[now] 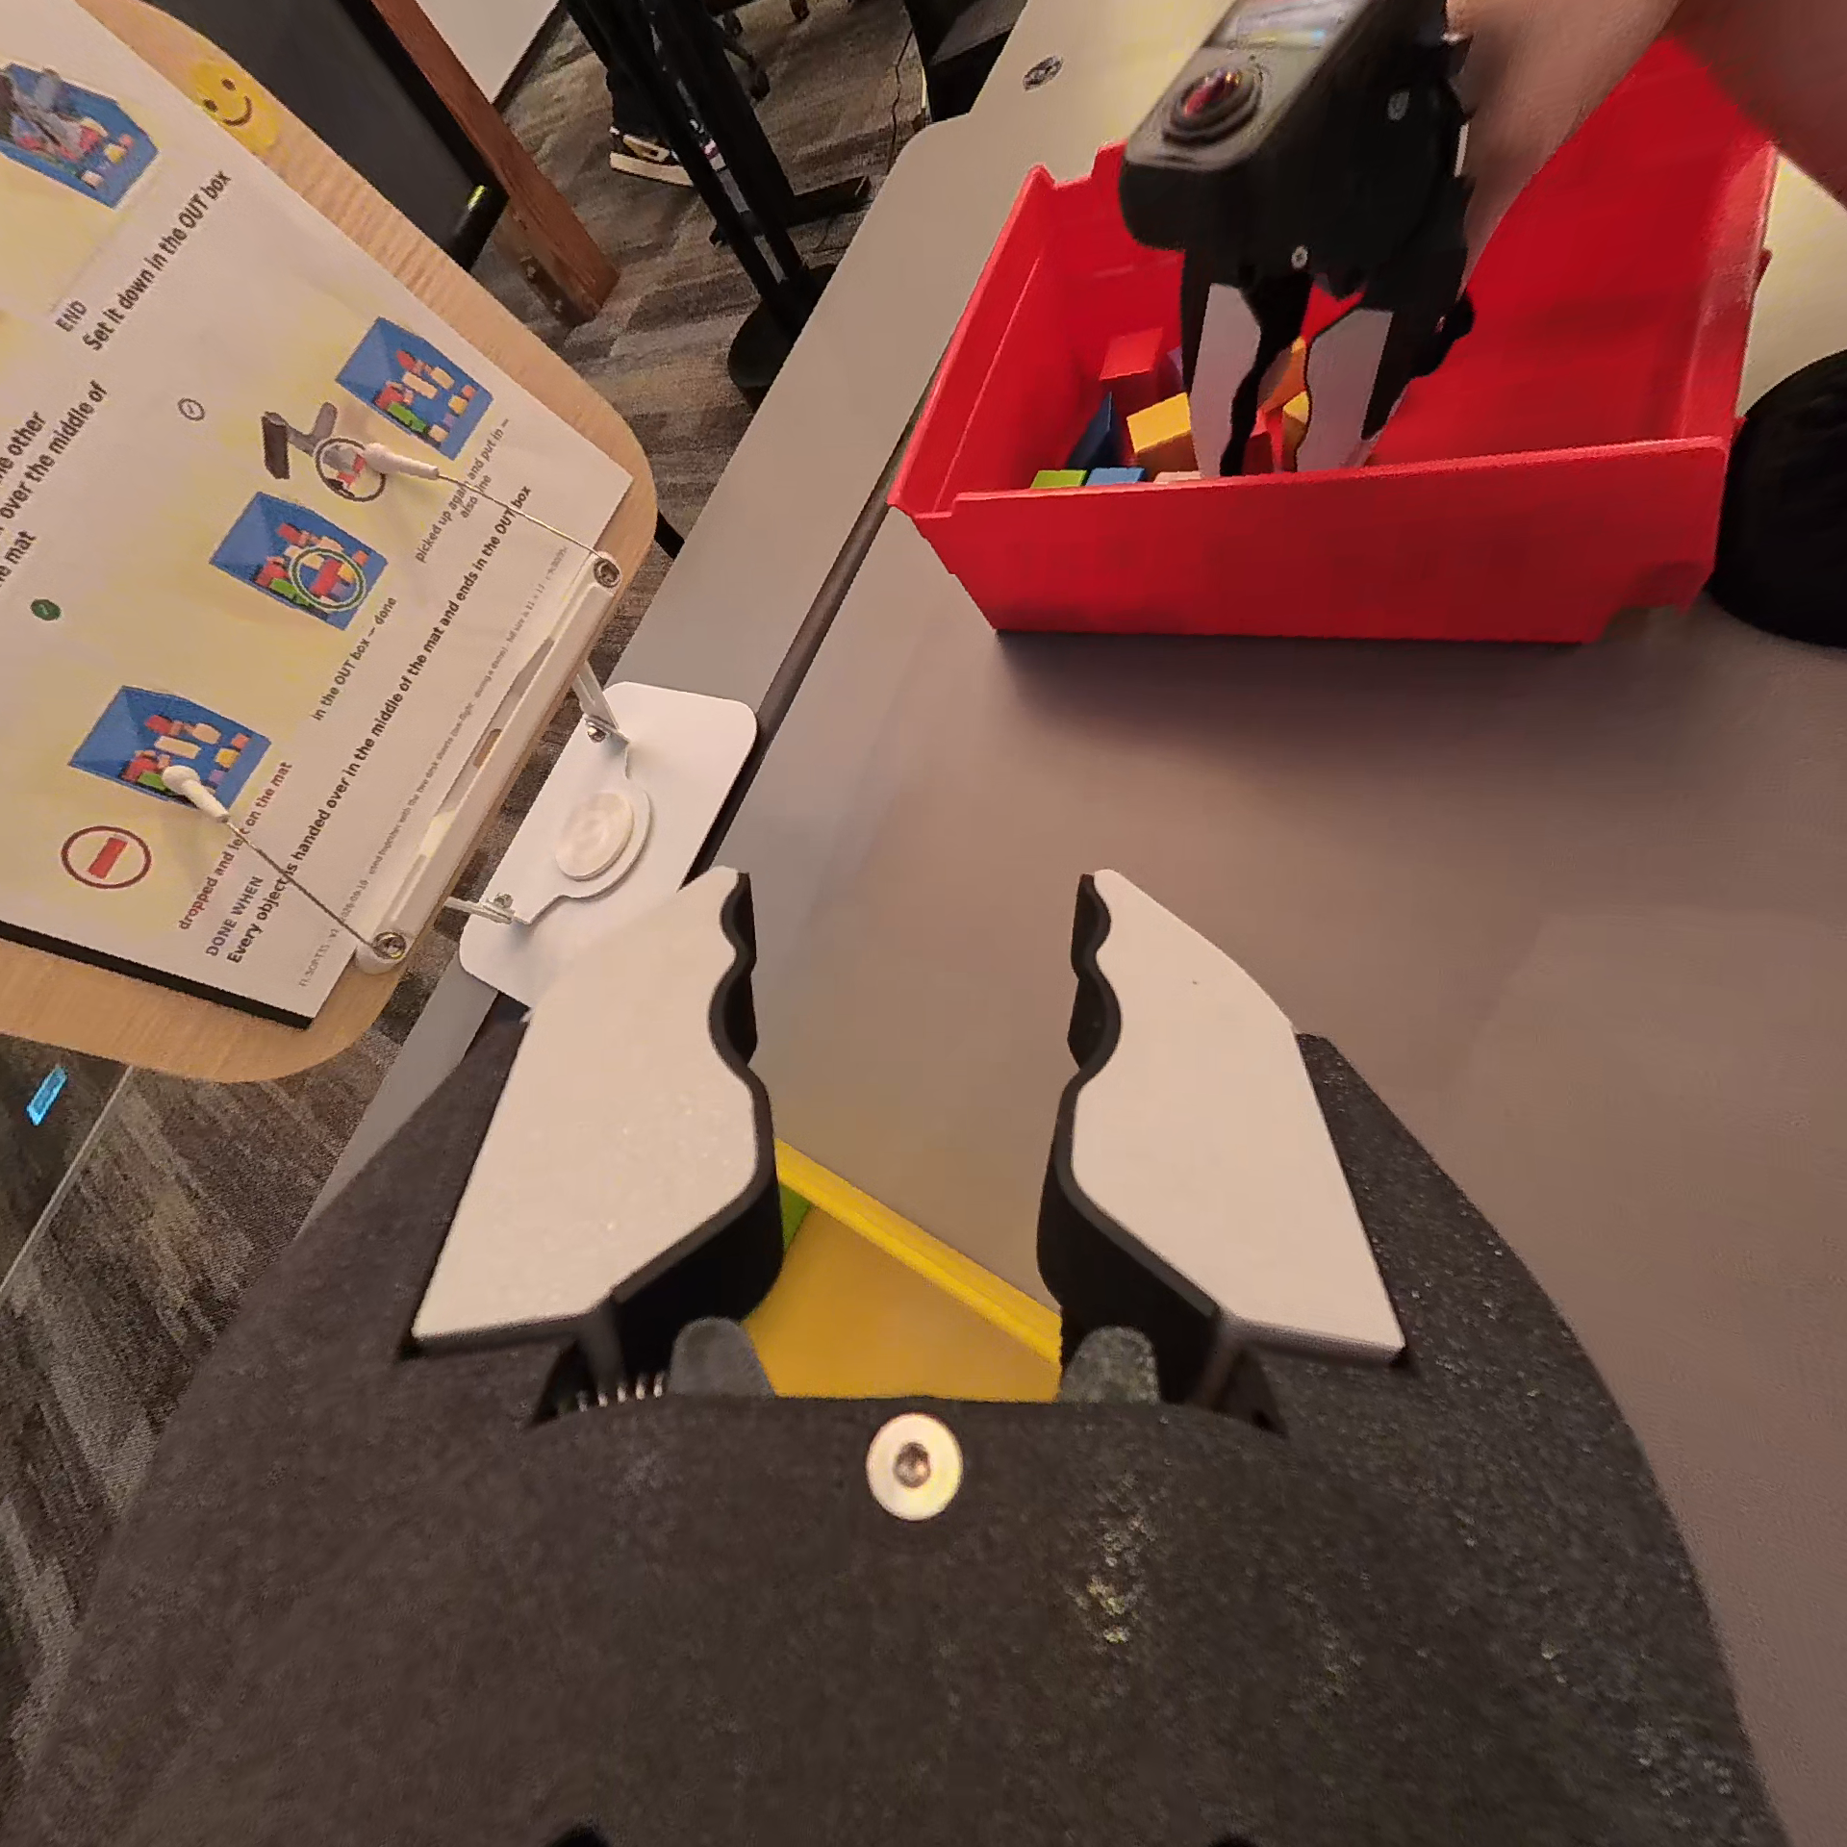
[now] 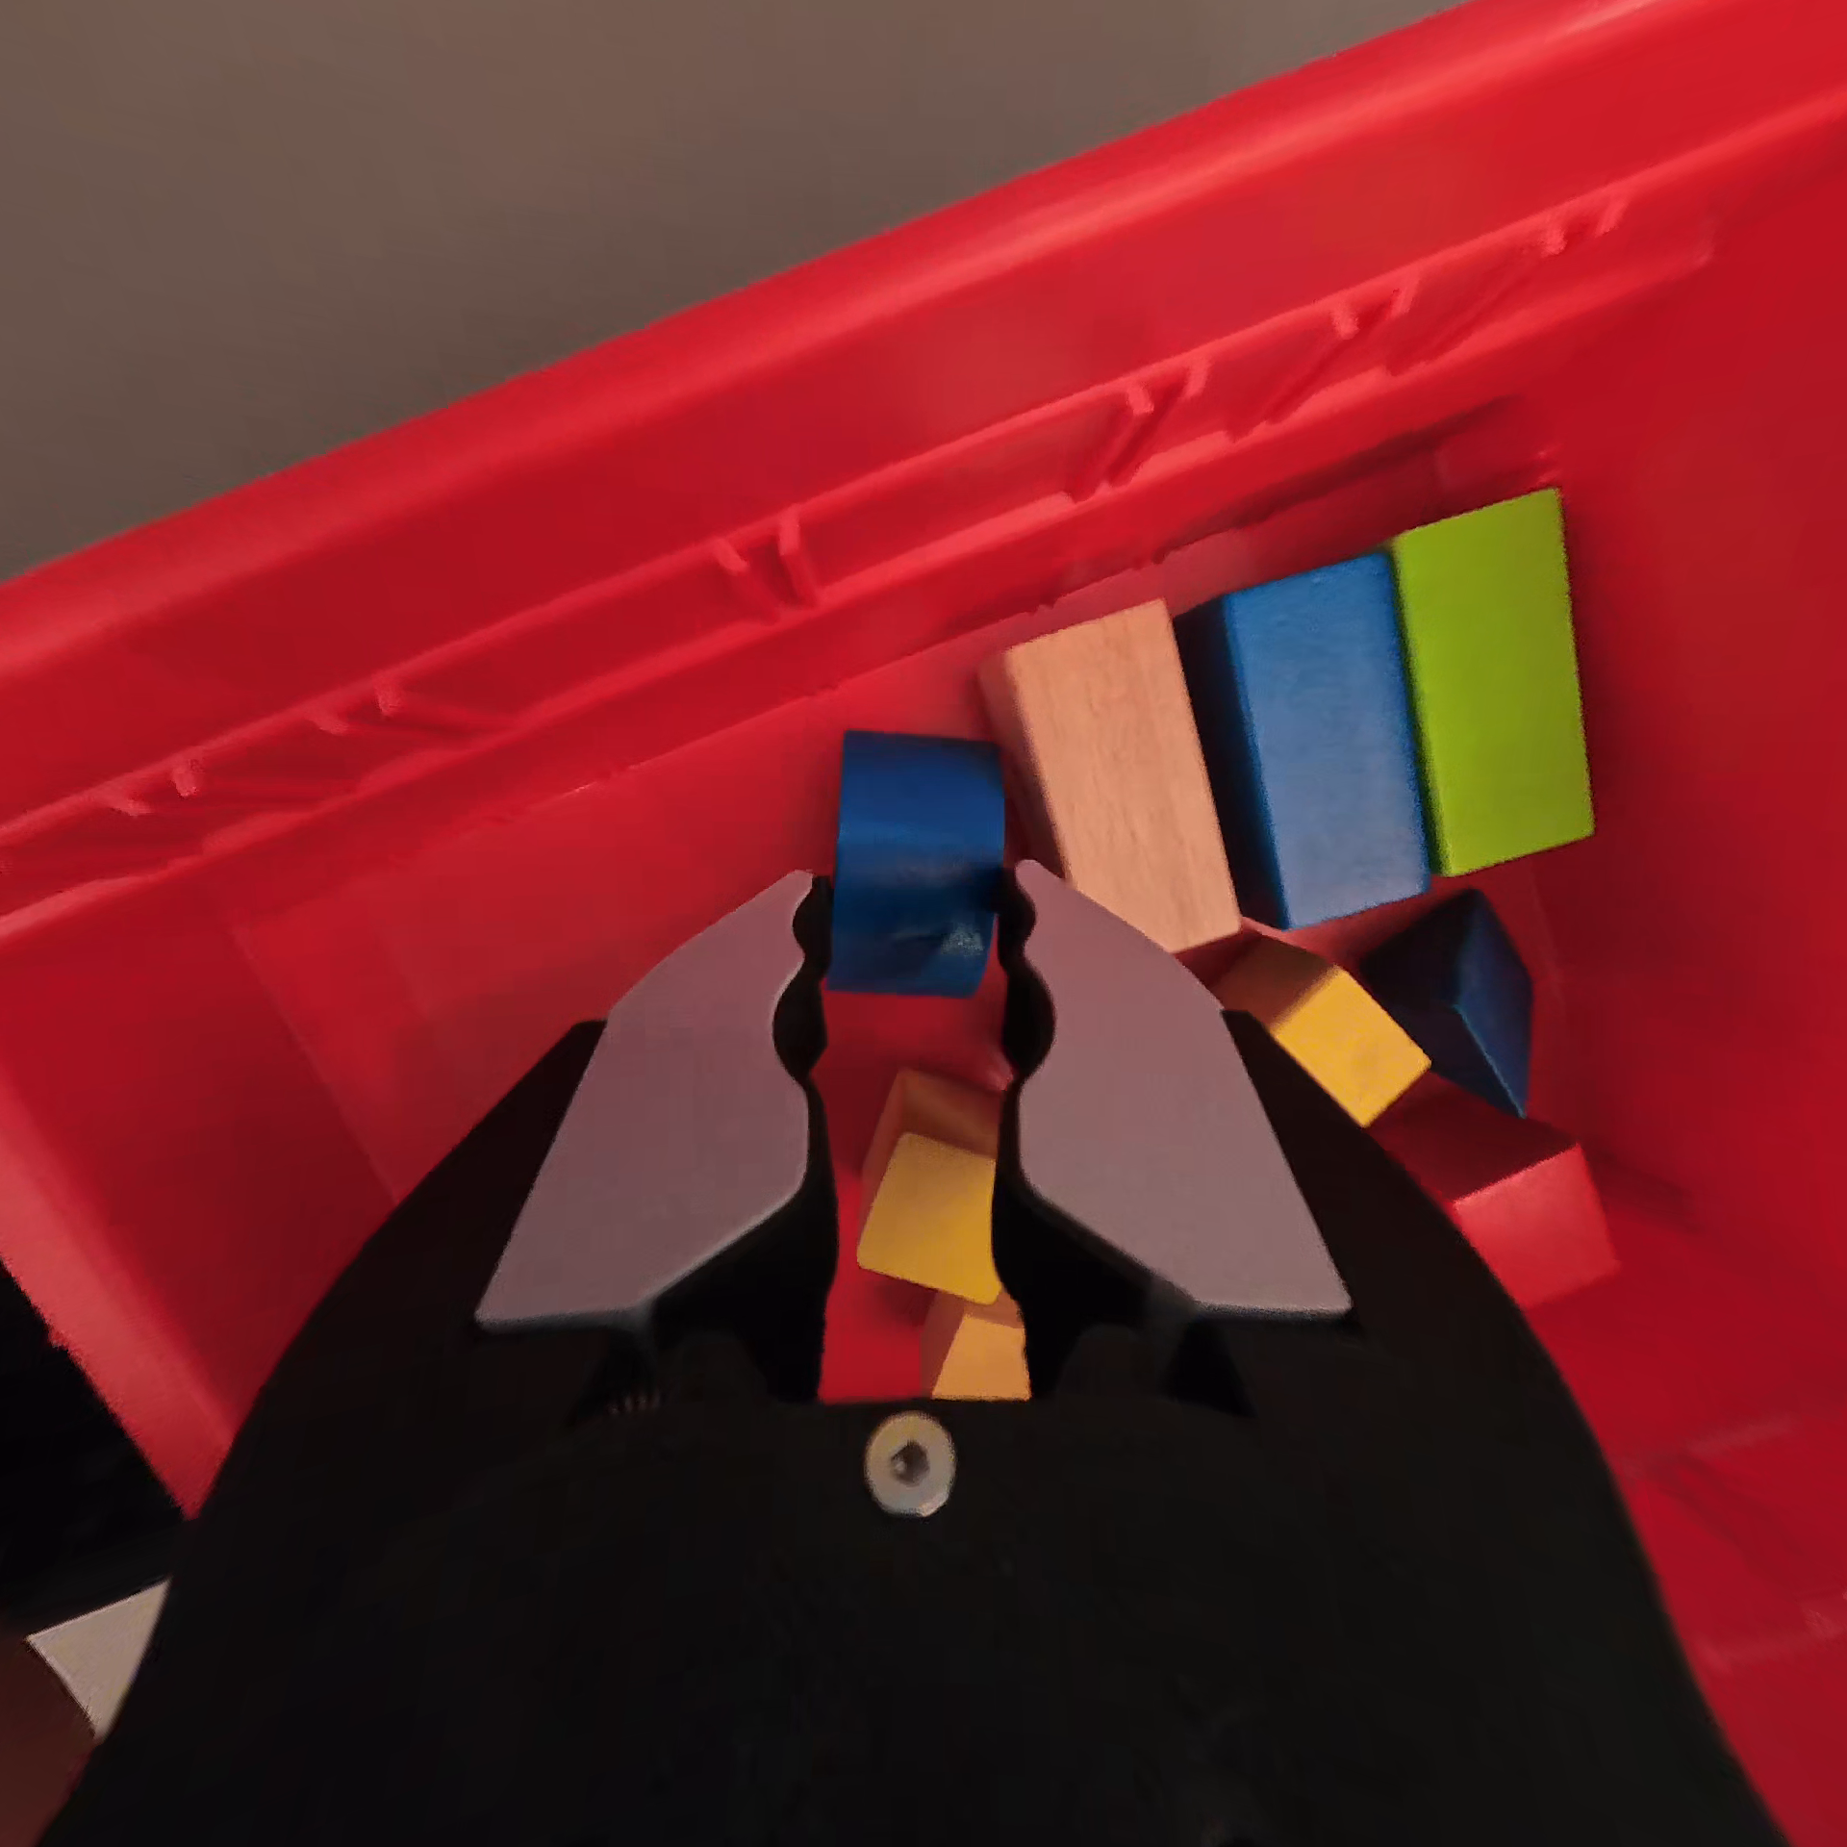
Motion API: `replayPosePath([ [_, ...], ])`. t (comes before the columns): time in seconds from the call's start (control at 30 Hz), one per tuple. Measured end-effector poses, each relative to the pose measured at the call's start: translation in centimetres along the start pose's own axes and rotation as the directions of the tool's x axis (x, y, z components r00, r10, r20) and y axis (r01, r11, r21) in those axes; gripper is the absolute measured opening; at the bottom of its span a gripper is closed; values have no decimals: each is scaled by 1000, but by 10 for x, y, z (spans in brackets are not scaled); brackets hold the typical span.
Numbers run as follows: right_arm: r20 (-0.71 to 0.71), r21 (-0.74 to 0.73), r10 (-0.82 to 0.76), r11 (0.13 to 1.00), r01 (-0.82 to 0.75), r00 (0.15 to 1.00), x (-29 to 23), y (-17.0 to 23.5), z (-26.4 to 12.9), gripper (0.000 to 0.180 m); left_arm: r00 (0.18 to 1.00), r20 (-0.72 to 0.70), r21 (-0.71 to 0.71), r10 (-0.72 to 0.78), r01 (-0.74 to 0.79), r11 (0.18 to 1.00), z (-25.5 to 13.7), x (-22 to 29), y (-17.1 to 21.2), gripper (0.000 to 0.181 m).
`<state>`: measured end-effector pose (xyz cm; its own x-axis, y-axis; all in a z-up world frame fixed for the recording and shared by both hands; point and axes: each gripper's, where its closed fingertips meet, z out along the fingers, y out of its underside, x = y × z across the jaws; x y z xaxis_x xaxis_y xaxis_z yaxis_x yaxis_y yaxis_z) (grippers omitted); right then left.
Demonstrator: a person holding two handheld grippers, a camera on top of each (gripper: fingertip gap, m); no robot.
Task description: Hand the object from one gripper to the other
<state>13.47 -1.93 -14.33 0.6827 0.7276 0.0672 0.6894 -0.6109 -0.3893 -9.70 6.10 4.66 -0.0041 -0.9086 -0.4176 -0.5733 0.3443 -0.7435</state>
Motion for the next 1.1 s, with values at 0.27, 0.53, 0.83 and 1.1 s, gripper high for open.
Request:
replayPosePath([
  [0.27, -23, -55, -28, 998, 27, 999, 2, 0, 8, 33, 999, 29, -7, -20, 20, 1000, -9, -13, 8, 59],
  [0.53, -41, -33, -8, 999, 7, 999, 3, -4, -1, 34, 988, 93, 15, -122, 121, 992, -37, -49, 27, 62],
  [0.83, -169, 143, 31, 990, -6, 985, 9, -20, -68, 34, 919, 215, -181, -330, 369, 911, -23, -104, 132, 60],
  [1.1, -194, 140, -5, 990, 33, 981, 3, -27, -76, 34, 883, 343, -398, -320, 445, 802, 17, -125, 229, 49],
])
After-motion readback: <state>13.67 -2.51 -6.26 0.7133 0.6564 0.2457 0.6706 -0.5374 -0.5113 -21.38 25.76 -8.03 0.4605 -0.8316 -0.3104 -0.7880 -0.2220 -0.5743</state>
